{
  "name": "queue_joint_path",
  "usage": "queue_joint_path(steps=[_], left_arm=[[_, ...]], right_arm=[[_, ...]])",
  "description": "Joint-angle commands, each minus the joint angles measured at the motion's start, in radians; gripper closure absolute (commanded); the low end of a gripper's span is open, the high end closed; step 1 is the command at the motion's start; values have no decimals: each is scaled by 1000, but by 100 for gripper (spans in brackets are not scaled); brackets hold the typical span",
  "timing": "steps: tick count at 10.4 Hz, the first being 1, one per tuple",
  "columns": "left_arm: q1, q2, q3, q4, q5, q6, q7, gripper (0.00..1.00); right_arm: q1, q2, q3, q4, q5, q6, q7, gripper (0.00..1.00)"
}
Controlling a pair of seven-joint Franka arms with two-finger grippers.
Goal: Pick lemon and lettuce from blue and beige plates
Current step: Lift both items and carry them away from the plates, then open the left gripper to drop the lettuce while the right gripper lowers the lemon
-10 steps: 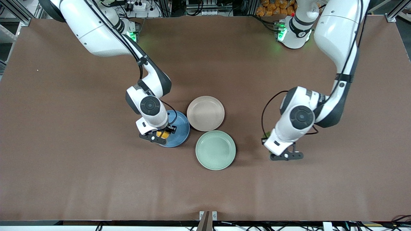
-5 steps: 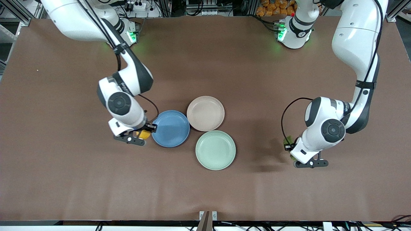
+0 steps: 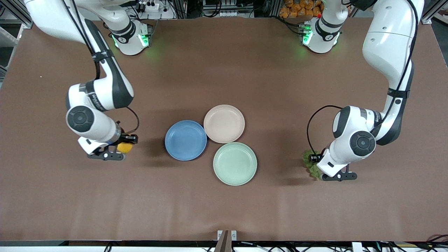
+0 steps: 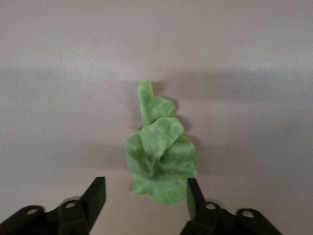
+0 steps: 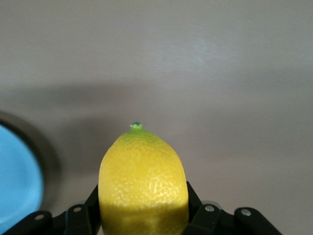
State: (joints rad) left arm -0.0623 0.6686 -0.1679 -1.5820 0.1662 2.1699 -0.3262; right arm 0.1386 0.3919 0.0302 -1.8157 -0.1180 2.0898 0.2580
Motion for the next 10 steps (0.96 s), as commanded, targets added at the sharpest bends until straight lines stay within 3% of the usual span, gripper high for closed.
queue_joint_path(steps=[1,2,6,10], left_arm=[[109,-140,-53,-177,24,26,7,0],[195,-209,-143,-273,23,77,7,0],[165,-442,-147,-467,12,93,-8,0],[105,-581,-136,-426,3,32,4,0]], right_arm=[[-4,-94,-73,-167,76,97,-179,85],[-2,-108,-116,-225,78,155,-242,85],[-8,-102,-196,-335,80,284,-419,85],[-19,-54,-191,-399,113,404,-422,85]])
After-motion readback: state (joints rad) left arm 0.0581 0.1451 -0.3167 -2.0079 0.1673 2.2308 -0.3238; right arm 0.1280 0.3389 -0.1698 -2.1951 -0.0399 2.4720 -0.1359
